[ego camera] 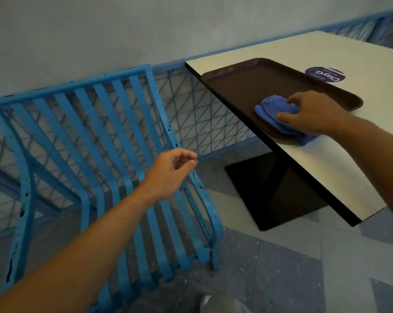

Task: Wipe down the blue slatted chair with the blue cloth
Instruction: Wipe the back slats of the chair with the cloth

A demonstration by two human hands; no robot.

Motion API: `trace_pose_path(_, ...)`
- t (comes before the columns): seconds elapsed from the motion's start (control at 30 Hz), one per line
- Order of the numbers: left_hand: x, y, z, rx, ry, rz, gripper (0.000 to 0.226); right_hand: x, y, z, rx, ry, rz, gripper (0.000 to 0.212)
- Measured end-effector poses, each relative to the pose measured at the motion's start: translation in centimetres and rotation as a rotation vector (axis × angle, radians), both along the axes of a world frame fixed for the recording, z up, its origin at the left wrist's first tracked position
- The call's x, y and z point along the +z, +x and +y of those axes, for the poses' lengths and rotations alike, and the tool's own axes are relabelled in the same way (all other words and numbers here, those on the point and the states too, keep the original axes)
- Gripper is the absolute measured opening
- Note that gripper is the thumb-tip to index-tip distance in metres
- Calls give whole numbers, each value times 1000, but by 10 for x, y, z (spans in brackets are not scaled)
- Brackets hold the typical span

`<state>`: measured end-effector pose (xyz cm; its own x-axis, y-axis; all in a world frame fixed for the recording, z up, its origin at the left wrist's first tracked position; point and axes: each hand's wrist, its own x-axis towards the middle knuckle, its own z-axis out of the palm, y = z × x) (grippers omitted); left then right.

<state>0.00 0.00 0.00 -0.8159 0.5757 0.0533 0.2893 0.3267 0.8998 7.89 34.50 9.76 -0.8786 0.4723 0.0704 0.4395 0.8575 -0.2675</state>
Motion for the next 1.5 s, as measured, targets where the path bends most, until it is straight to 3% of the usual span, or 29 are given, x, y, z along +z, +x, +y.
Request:
trace_pose_path(0.07,-1,-1,6,-2,-3,1,9,2,-3,2,-32,3,-165,70)
trace_pose_path(0.13,-1,0,8,-8,-11,-6,9,3,-2,-2,-31,0,-184,67)
trace_pose_path(0.3,-6,6,7,-15,5,-31,10,0,-5,-7,11,41,-5,41)
trace_pose_path(0.53,-8,24,-6,27,41,-68,12,32,10,-63,208,84,357,41)
trace_pose_path(0.7,-7,40,-12,70,151,-123,19,34,41,-132,367,-22,393,39)
trace_pose_path(0.9,-5,69,-14,117,344,-382,36,-41,65,-186,412,-338,276,41)
trace_pose_path(0.97,-14,77,-16,144,356,-413,42,-76,74,-197,405,-416,244,48)
trace_pose_path(1.07,-36,83,-21,173,278,-381,32,-117,83,-211,387,-494,206,54)
trace_pose_path(1.27,-74,86,-34,224,175,-386,19,-158,89,-240,351,-382,117,70)
trace_pose_path(1.37,-77,85,-35,184,166,-449,20,-171,91,-246,324,-345,137,54)
trace_pose_path(1.5,-85,81,-33,111,113,-483,19,-188,99,-235,262,-447,256,30)
